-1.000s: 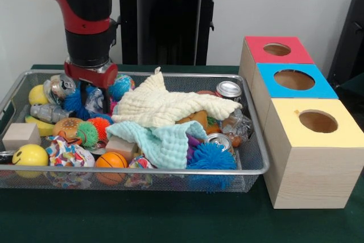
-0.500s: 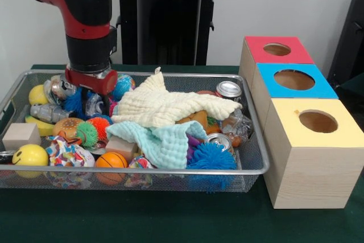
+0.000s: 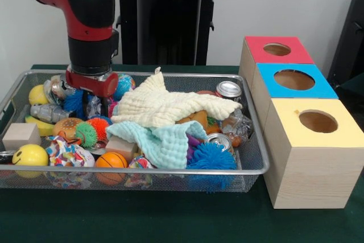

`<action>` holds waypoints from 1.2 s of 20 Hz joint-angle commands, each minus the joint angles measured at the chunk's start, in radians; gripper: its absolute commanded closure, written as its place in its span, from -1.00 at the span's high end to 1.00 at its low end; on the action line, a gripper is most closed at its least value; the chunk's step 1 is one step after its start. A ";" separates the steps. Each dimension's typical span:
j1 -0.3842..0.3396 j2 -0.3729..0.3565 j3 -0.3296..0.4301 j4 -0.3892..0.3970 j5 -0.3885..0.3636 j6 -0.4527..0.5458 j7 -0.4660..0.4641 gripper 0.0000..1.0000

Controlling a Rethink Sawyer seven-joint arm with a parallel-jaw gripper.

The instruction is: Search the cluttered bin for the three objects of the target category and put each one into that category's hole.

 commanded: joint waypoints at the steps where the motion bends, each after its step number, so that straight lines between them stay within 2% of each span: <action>1: 0.033 0.131 0.093 0.052 0.046 0.001 0.244 -1.00; 4: 0.042 0.116 0.089 0.053 0.070 0.033 0.249 -1.00; 13: 0.117 0.032 -0.006 0.000 0.172 0.275 0.223 -1.00; 17: 0.122 0.005 -0.007 0.008 0.209 0.332 0.236 -1.00; 21: 0.183 -0.035 -0.060 0.011 0.244 0.381 0.264 -1.00; 24: 0.200 -0.053 -0.073 0.025 0.264 0.402 0.266 -1.00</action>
